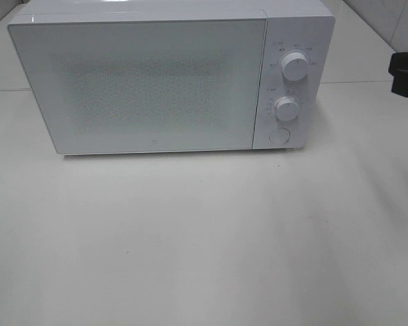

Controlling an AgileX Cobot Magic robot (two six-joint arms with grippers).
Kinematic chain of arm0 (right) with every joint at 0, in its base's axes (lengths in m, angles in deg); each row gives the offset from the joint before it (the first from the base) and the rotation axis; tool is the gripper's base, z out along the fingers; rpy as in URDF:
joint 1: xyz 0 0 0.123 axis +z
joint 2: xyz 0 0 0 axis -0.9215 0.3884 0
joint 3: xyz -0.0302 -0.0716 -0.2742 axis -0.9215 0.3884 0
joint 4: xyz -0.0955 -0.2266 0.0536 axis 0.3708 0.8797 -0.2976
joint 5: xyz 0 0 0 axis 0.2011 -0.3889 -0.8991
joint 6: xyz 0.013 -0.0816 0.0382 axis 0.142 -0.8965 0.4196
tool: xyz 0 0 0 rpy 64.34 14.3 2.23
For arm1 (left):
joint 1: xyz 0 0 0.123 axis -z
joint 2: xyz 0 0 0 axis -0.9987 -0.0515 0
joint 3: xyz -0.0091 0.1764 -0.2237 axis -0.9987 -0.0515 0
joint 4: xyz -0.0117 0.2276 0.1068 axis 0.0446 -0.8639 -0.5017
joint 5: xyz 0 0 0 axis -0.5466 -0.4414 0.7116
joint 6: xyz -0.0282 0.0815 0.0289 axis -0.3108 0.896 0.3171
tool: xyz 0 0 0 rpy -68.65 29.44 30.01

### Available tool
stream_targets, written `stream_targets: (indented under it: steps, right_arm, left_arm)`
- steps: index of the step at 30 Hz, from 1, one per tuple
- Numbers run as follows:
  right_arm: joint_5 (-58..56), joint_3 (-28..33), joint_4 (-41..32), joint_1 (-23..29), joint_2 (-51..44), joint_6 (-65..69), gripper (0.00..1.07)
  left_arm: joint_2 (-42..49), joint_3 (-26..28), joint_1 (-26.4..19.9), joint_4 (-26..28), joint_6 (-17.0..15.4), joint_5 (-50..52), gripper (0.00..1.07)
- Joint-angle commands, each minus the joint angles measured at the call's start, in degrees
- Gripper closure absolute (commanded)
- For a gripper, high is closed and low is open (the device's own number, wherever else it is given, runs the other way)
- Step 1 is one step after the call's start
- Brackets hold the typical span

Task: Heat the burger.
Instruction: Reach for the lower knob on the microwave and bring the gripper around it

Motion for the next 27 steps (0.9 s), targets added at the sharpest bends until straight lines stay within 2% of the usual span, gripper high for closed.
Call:
stream_targets:
  steps: [1,10,17,19,22,24,27]
  right_arm:
    - [6.25,0.17,0.11,-0.23,4.18,0.17,0.53]
    - [23.09,0.17,0.69,-0.06,19.42,0.11,0.53]
    - [25.67,0.17,0.8,1.43,23.15,-0.06,0.53]
    - [26.18,0.06,-1.83,5.9,24.41,-2.64,0.53]
    - [26.64,0.06,-3.27,6.99,24.81,-3.5,0.53]
    - [28.59,0.06,-10.31,10.54,26.53,-7.85,0.53]
    - [30.08,0.06,-14.27,13.29,27.85,-11.23,0.53]
  left_arm:
    - [1.15,-0.17,0.06,-0.17,0.06,0.97,1.06]
    - [1.15,-0.17,0.06,-0.17,0.06,0.97,1.06]
    - [1.15,-0.17,0.06,-0.17,0.06,0.97,1.06]
    - [1.15,-0.17,0.06,-0.17,0.06,0.97,1.06]
    - [1.15,-0.17,0.06,-0.17,0.11,0.97,1.06]
    - [1.15,-0.17,0.06,-0.06,0.23,0.97,1.06]
    - [1.15,-0.17,0.06,-0.06,0.23,0.97,1.06]
